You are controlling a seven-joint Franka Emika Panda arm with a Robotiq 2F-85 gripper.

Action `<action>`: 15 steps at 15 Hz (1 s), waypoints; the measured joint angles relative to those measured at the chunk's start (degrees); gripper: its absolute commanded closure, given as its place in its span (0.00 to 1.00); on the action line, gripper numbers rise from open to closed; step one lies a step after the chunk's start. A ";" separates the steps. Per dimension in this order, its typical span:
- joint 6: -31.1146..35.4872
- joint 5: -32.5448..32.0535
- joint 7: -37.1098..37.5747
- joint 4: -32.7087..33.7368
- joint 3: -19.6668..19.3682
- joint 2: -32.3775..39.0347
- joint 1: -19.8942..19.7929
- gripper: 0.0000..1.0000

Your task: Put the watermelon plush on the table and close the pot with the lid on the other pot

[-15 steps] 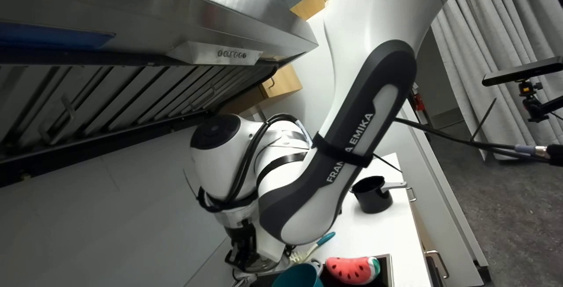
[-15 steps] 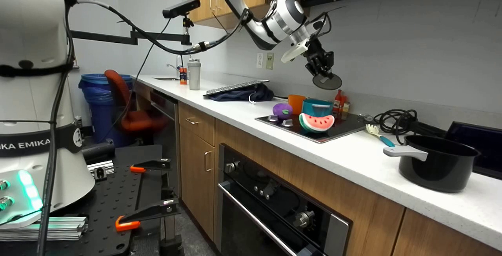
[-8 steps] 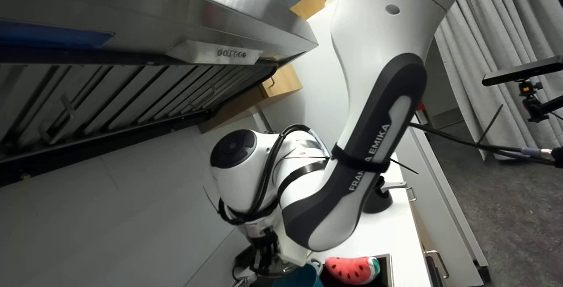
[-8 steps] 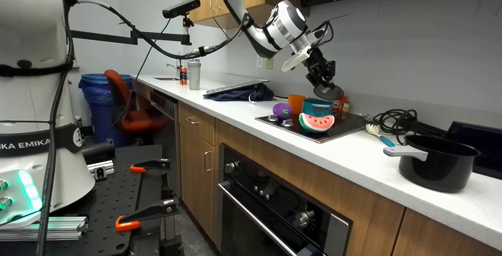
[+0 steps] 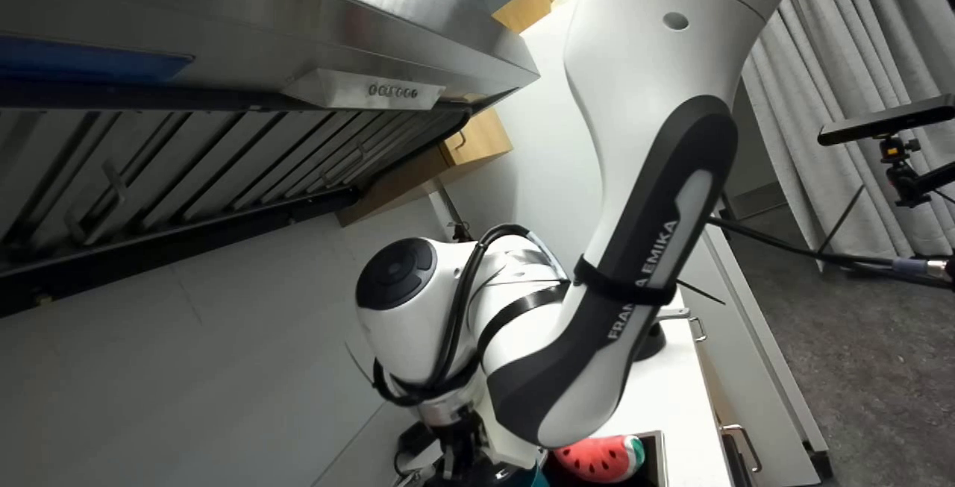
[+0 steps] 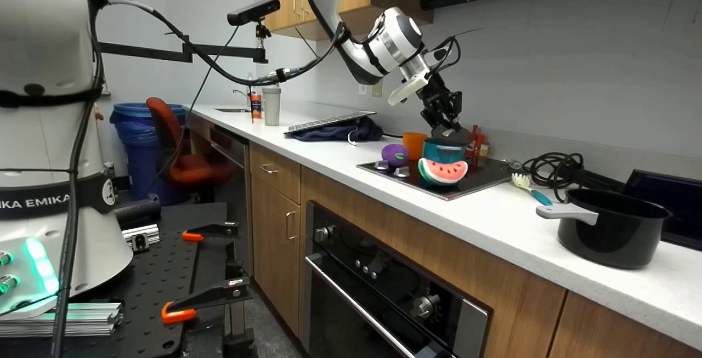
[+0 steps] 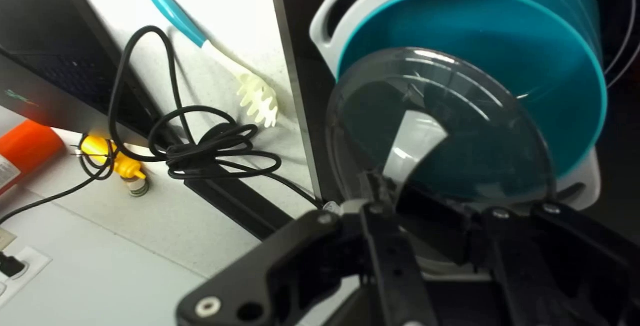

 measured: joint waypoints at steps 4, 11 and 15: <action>-2.21 -2.33 -1.30 -0.05 0.84 -0.01 0.00 0.97; -6.75 -6.76 -1.50 -0.14 2.69 -0.02 -0.22 0.97; -8.54 -7.63 -1.50 -0.14 4.23 -0.05 -0.73 0.46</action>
